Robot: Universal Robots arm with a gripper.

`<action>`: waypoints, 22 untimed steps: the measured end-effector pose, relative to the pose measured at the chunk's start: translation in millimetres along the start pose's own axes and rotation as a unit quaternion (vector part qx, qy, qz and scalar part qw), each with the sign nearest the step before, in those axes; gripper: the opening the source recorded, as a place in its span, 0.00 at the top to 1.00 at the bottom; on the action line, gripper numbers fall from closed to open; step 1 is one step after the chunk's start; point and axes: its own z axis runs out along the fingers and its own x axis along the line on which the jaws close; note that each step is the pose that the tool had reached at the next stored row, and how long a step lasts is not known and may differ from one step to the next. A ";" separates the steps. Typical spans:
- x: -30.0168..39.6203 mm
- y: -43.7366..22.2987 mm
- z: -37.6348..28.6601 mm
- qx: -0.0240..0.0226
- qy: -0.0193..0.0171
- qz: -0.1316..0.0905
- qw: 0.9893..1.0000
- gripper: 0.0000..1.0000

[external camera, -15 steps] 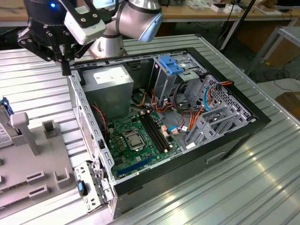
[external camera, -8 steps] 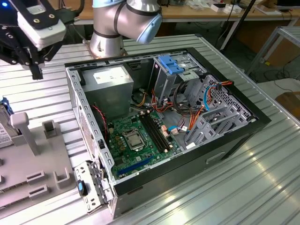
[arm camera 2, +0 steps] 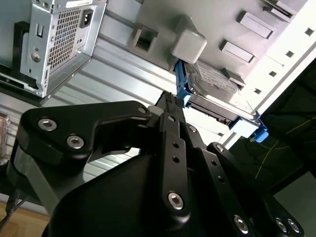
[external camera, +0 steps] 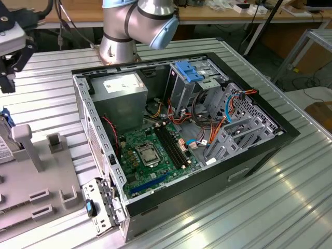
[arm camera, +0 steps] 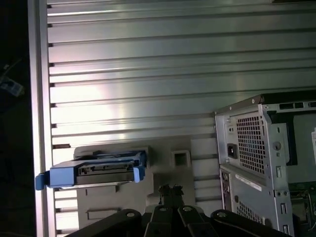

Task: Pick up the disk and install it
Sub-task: 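Reach for the disk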

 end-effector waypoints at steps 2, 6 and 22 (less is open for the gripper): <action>10.2 -0.8 -0.3 0.000 0.000 0.000 1.000 0.89; 27.0 -2.0 -0.6 0.000 0.000 0.000 1.000 0.89; 80.1 -5.9 -1.8 0.000 0.000 0.000 1.000 0.89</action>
